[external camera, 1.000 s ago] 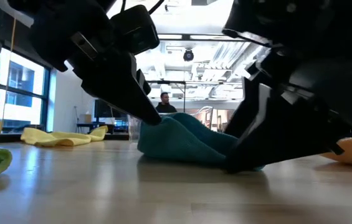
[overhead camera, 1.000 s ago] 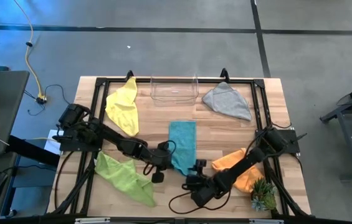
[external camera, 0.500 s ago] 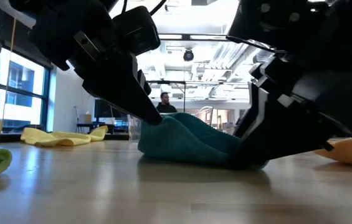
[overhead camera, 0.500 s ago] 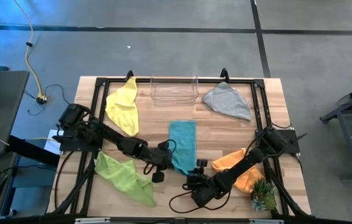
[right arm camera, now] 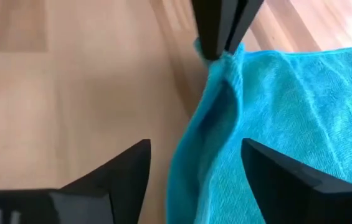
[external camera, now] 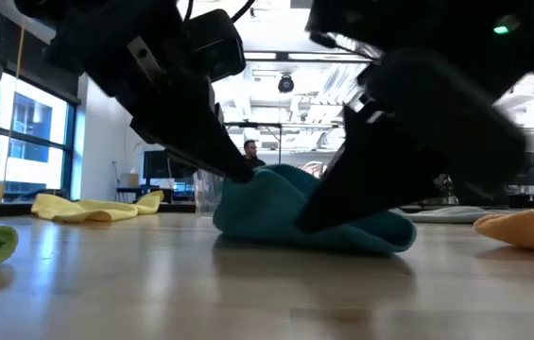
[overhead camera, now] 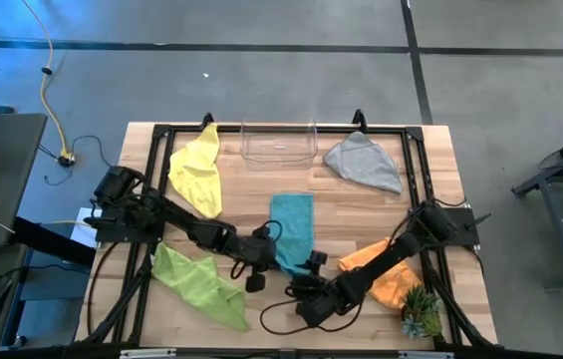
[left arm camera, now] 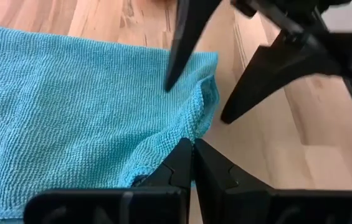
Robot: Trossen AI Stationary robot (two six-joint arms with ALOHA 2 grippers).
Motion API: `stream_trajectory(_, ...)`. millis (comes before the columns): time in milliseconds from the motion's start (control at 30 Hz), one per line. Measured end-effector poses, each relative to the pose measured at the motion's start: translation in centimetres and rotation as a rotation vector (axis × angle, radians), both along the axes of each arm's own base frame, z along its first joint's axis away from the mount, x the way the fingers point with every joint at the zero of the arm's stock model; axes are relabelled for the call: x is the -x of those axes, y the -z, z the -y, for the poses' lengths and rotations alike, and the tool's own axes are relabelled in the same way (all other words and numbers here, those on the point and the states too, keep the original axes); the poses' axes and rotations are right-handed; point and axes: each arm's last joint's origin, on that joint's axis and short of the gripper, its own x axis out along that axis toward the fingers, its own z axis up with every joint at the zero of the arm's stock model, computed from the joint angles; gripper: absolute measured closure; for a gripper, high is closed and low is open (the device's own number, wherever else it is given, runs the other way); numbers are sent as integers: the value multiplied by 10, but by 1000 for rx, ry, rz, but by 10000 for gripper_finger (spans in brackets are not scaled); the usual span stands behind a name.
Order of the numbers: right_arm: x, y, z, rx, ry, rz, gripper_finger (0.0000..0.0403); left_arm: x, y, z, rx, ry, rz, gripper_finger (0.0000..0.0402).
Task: Fold microfiber towels
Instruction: Fold the blue towel
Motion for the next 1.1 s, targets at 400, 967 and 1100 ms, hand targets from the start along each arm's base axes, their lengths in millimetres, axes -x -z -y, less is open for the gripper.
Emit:
stream_trajectory(400,9,4,7,21,72,-71,233,-1,0,-2,9,-15,3,401)
stream_trajectory(967,11,-2,0,66,-13,-132,400,10,-15,6,-22,174,-23,347)
stream_trajectory(1100,6,-13,-4,85,-40,-148,398,21,-30,8,-76,189,-38,301)
